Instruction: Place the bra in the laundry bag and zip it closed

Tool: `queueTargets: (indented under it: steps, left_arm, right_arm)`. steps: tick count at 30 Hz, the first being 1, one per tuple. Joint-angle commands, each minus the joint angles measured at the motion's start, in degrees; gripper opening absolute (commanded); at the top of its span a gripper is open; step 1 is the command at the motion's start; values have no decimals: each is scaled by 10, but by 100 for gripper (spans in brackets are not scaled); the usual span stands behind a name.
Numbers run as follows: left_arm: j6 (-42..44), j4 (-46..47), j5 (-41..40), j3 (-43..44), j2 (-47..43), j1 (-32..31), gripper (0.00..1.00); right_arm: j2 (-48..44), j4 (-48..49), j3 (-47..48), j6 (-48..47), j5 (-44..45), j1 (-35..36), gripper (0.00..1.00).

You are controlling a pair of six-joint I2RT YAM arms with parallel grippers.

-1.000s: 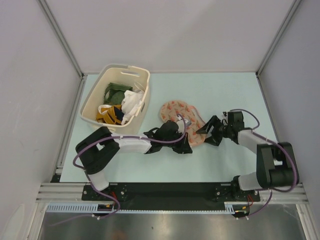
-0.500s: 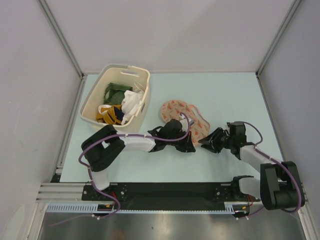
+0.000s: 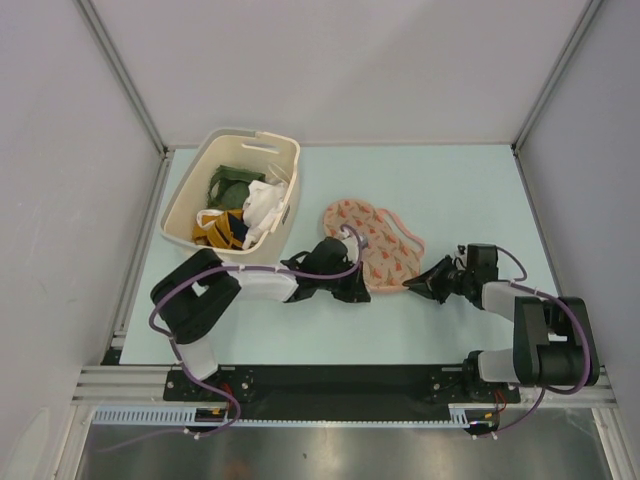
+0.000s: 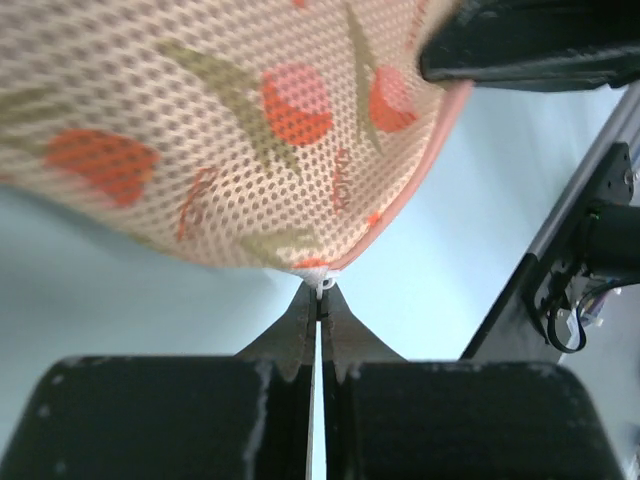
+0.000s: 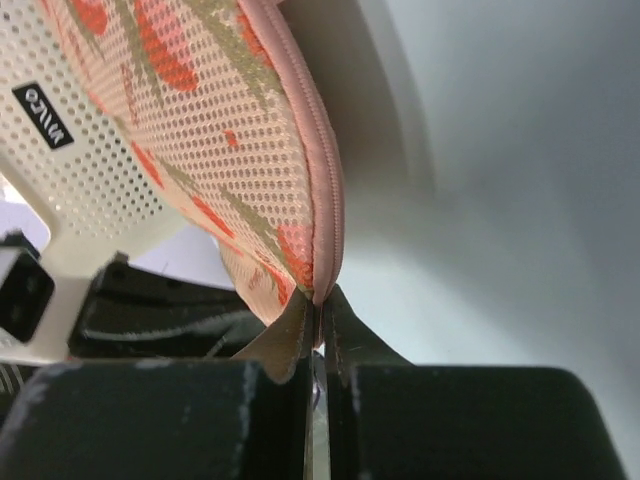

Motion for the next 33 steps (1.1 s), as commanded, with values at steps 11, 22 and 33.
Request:
queueTargets:
  steps: [11, 22, 33]
  left_arm:
    - [115, -181, -79, 59, -100, 36, 39]
    - [105, -222, -197, 64, -216, -95, 66]
    - [-1, -47, -247, -336, -685, -113, 100]
  right_arm:
    - [-27, -168, 82, -180, 91, 14, 35]
    - [-182, -385, 158, -181, 373, 242, 91]
    - [-545, -274, -19, -57, 398, 369, 100]
